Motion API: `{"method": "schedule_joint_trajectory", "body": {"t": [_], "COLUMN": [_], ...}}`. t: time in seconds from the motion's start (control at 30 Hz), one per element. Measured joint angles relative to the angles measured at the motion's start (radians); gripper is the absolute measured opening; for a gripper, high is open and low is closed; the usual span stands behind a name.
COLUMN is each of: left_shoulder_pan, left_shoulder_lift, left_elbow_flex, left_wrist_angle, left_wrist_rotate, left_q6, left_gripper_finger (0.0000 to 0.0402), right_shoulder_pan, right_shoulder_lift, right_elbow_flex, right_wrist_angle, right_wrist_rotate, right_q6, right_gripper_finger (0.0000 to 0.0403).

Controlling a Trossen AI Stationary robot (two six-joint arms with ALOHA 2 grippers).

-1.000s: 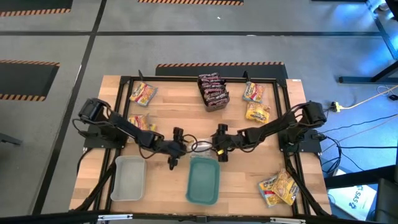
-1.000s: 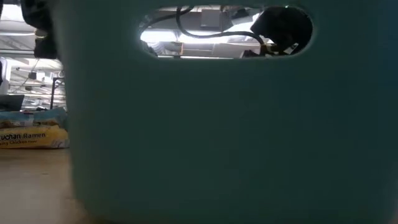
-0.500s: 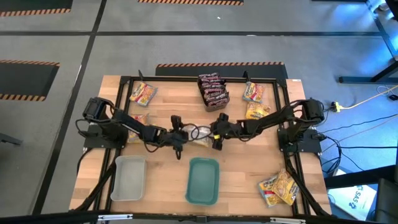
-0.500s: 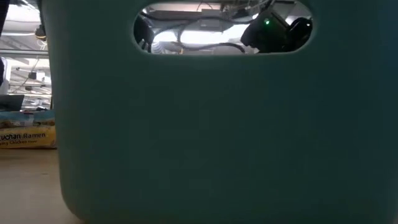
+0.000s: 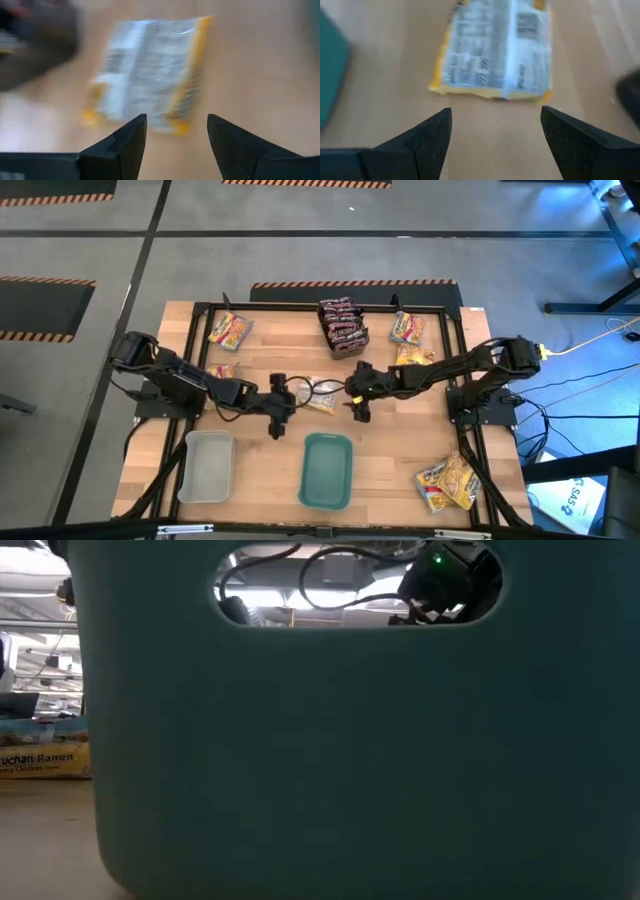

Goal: Sort Maruchan noodles
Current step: Put the yellow noodle pack into the green bin

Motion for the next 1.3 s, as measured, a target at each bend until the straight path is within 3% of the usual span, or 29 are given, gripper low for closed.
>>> {"method": "schedule_joint_trajectory", "body": {"t": [0.07,0.13,0.37,0.53,0.97,1.1,1.3], "left_shoulder_pan": [-0.014,-0.031,-0.044,-0.014,0.075,0.086,0.085], "left_shoulder_lift": [-0.001,0.026,0.146,0.183,0.215,0.262,0.284], "left_elbow_flex": [0.000,0.000,-0.002,-0.002,-0.002,0.000,0.000], "left_wrist_angle": [0.003,0.031,0.063,0.101,0.187,0.278,0.318], "left_wrist_rotate": [0.043,0.021,-0.255,-0.122,-0.067,-0.032,-0.017], "left_q6": [-0.022,-0.009,-0.007,-0.075,-0.255,-0.253,-0.249], "left_gripper_finger": [0.0204,0.0204,0.0204,0.0204,0.0201,0.0167,0.0063], "right_shoulder_pan": [0.000,0.000,-0.001,-0.001,-0.001,-0.001,-0.001], "right_shoulder_lift": [0.025,0.046,0.127,0.136,0.136,0.136,0.136], "right_elbow_flex": [0.002,-0.002,0.000,-0.001,-0.001,-0.001,-0.001], "right_wrist_angle": [0.047,0.062,0.203,0.209,0.229,0.229,0.227], "right_wrist_rotate": [-0.012,-0.011,0.041,0.042,0.058,0.058,0.057], "right_q6": [-0.022,-0.033,-0.049,-0.043,-0.045,-0.045,-0.049], "right_gripper_finger": [0.0291,0.0291,0.0291,0.0291,0.0291,0.0291,0.0291]}}
